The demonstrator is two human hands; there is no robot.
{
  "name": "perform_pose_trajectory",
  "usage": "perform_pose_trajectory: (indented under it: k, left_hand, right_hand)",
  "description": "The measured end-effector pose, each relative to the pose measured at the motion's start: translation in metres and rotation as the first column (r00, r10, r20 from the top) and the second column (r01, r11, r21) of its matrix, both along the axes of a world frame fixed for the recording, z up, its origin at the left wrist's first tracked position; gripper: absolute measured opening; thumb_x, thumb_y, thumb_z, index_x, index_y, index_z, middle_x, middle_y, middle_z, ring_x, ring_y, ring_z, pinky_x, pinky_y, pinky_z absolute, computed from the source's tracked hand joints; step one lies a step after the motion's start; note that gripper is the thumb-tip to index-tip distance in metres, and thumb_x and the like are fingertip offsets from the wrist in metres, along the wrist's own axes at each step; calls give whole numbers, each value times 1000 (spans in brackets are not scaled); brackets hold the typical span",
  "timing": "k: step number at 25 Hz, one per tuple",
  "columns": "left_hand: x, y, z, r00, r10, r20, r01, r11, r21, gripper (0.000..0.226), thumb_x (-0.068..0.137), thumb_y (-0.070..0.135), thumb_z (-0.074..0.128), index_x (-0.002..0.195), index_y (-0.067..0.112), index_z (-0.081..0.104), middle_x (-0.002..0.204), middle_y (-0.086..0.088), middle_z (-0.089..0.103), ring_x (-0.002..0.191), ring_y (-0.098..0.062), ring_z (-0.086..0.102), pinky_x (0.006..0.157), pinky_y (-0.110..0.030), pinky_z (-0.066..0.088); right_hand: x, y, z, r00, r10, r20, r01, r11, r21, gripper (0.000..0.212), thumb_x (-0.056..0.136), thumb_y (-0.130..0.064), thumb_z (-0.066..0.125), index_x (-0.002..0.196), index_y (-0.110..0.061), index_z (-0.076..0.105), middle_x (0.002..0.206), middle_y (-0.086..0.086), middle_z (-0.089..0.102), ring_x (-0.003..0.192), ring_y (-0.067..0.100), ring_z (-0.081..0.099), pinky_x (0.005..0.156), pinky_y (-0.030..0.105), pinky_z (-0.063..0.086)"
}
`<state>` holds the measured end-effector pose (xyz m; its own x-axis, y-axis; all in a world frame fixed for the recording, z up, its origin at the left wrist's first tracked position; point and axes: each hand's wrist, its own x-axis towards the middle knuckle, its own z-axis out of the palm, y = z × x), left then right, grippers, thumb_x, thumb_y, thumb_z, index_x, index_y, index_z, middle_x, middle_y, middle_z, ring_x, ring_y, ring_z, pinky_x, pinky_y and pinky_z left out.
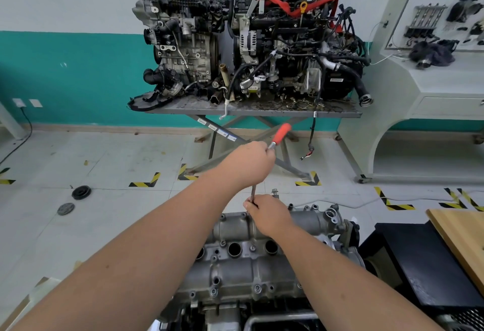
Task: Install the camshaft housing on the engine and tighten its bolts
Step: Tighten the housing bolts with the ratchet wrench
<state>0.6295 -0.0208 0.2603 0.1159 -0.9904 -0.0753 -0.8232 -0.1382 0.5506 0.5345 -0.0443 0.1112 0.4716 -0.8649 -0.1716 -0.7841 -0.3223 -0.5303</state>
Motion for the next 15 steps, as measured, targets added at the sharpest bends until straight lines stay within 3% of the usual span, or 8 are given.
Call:
perform_pose_trajectory:
  k: [3, 5, 8, 10, 12, 13, 15]
  left_hand:
    - [3, 5, -5, 958, -139, 250, 169, 980, -106, 33, 102, 40, 43, 73, 24, 44, 74, 3, 52, 71, -20, 54, 57, -32, 38]
    - [9, 8, -12, 874, -219, 433, 301, 945, -129, 36, 100, 47, 48, 71, 26, 40, 76, 7, 42, 77, -21, 54, 58, -31, 34]
    - [13, 14, -30, 805, -145, 575, 370, 881, -296, 46, 93, 64, 43, 78, 21, 49, 87, 2, 46, 78, -22, 49, 62, -33, 36]
    - [13, 18, -44, 842, -33, 538, 347, 798, -494, 58, 87, 69, 42, 84, 15, 61, 95, -3, 56, 80, -25, 54, 64, -35, 41]
    - [15, 23, -59, 905, 23, 425, 270, 742, -614, 61, 85, 70, 46, 101, 15, 68, 109, -5, 59, 89, -25, 58, 69, -37, 48]
    - [16, 25, -65, 943, -2, 332, 226, 737, -637, 63, 84, 68, 47, 112, 16, 67, 116, -4, 58, 95, -23, 59, 73, -37, 49]
    - [15, 28, -75, 991, -126, 50, 129, 764, -632, 59, 87, 60, 48, 130, 21, 59, 129, 7, 52, 107, -11, 56, 82, -33, 50]
  right_hand:
    - [0, 2, 1, 1000, 0, -2, 0, 1000, -13, 27, 101, -40, 44, 76, -31, 50, 93, 2, 68, 93, 28, 61, 70, 33, 38]
    - [1, 2, 1, 1000, -15, 0, 15, 999, -32, 30, 101, -41, 45, 72, -30, 46, 92, 2, 68, 93, 28, 59, 71, 33, 36]
    - [-1, 3, 0, 999, -3, -35, 0, 996, -88, 39, 102, -37, 43, 64, -28, 37, 72, -9, 51, 81, 23, 53, 67, 31, 32]
    - [-2, 2, 1, 998, 14, -55, -21, 992, -127, 35, 104, -34, 41, 69, -31, 40, 74, -10, 48, 73, 17, 54, 60, 26, 33]
    - [1, 3, 1, 999, 29, -20, -31, 993, -112, 19, 104, -25, 41, 94, -22, 57, 85, -6, 56, 79, 11, 57, 62, 17, 38]
    - [3, 3, 0, 999, 51, -17, -53, 993, -108, 19, 104, -19, 41, 111, -16, 58, 98, 1, 61, 93, 17, 61, 72, 21, 43]
    - [4, 1, 0, 1000, 18, -10, -19, 998, -65, 25, 102, -16, 41, 118, -11, 58, 115, 11, 64, 110, 30, 61, 84, 36, 46]
